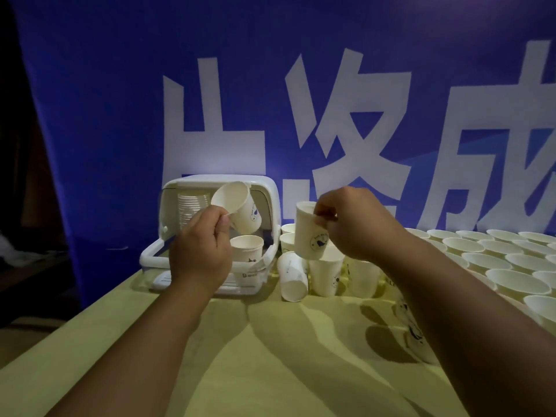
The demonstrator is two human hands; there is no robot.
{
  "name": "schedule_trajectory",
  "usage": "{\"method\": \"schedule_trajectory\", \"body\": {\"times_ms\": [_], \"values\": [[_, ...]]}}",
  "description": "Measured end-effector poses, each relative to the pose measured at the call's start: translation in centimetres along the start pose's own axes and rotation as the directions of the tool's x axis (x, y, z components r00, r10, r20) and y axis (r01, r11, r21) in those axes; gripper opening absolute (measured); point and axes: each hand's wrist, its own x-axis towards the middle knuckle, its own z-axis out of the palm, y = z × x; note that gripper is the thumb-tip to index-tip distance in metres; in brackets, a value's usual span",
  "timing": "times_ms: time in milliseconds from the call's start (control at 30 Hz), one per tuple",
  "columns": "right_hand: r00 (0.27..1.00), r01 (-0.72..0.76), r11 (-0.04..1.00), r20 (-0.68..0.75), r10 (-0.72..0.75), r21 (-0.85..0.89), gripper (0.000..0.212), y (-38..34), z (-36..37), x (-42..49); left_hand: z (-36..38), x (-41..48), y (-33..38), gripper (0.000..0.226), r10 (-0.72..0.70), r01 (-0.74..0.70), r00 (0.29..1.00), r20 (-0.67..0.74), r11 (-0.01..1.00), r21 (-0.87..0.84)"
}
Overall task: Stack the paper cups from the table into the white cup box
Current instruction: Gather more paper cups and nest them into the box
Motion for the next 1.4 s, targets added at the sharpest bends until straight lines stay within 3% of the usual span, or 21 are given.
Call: {"method": "schedule_trajectory", "body": {"times_ms": [100,300,467,600,767,900,1033,1200,1400], "values": [[0.991,-0.003,0.991,-0.129,0.020,0.135,0.010,-2.2,1.4,2.5,0.5,-0.1,-0.8,0.017,-0.046,0.044,0.998,0.049,0.997,0.056],[0.964,-0.026,0.956,-0.248,0.102,0.292,0.010,-4.9,4.1,5.8,1.3,-0.3,-0.8,0.021,-0.121,0.088,0.973,0.197,0.982,0.170],[0.949,0.021,0.959,-0.307,0.069,0.281,0.021,-4.8,5.9,6.2,1.8,-0.2,-0.9,0.018,-0.149,0.086,0.957,0.249,0.965,0.249],[0.935,0.034,0.926,-0.340,0.104,0.377,0.022,-4.2,5.9,6.2,1.7,-0.1,-1.2,0.014,-0.193,0.112,0.936,0.294,0.956,0.271],[0.954,0.065,0.915,-0.294,0.060,0.397,0.023,-4.5,6.5,5.8,1.7,-0.1,-1.8,0.016,-0.190,0.113,0.877,0.441,0.975,0.194],[0.964,0.077,0.912,-0.265,0.036,0.403,0.017,-4.7,7.8,5.7,1.8,-0.4,-1.8,0.017,-0.187,0.071,0.826,0.532,0.970,0.231],[0.983,0.082,0.933,-0.180,-0.019,0.350,0.018,-4.7,8.7,5.7,1.7,-0.5,-1.5,0.013,-0.249,0.151,0.816,0.521,0.963,0.223],[0.992,0.102,0.965,-0.094,-0.081,0.243,0.022,-4.7,9.6,5.7,1.4,-0.3,-1.4,0.016,-0.239,0.199,0.858,0.454,0.971,0.135],[0.994,0.036,0.985,0.098,-0.053,0.167,0.026,-4.8,9.8,6.1,1.4,-0.5,-1.4,0.054,-0.246,0.239,0.859,0.448,0.968,0.074]]}}
